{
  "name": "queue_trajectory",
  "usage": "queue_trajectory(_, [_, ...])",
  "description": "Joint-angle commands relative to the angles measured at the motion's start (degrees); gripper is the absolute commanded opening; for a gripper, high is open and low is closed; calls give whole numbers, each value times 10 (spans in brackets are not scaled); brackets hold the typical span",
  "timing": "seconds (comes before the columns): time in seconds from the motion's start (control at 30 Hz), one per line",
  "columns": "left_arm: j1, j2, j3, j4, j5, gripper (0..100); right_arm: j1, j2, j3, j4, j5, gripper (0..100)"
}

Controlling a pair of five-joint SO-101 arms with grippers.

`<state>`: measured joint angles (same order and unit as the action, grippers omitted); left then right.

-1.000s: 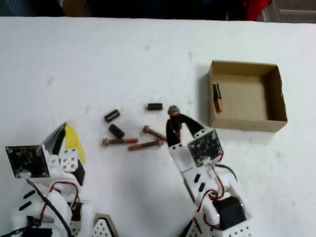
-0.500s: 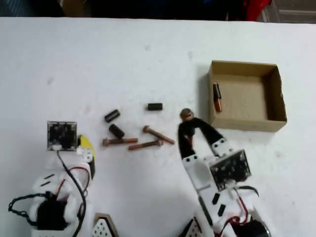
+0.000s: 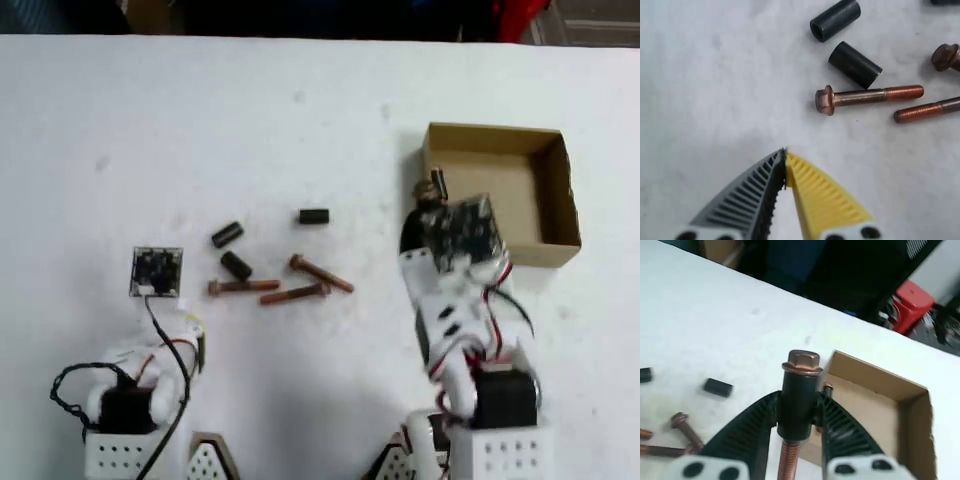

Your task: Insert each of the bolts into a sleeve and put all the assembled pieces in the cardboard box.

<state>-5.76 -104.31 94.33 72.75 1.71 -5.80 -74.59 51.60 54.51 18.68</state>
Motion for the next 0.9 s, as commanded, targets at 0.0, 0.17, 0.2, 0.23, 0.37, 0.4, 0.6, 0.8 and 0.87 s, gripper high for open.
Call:
queue_trajectory(0.0, [-2,-6,13,-2,-6,23,41,76,-62,-30,9,17])
queue_trajectory(0.17, [-2,-6,26,3,-6,23,80,204,-111,-66,9,17])
queue_trajectory(0.2, [-3,-6,26,4,-6,23,86,228,-120,-73,9,17])
queue_trajectory(0.23, [-3,-5,26,4,-6,23,90,252,-128,-82,9,17])
queue_trajectory(0.37, [-4,-4,26,8,-5,23,105,353,-170,-109,8,17])
queue_trajectory(0.4, [-4,-4,26,8,-5,23,106,378,-181,-116,7,17])
queue_trajectory(0.6, [-4,-4,26,8,-5,23,115,546,-265,-147,7,18])
queue_trajectory(0.8, [-4,-4,26,8,-6,23,139,707,-376,-150,7,18])
queue_trajectory(0.87, [-4,-4,26,8,-6,23,144,755,-407,-150,11,18])
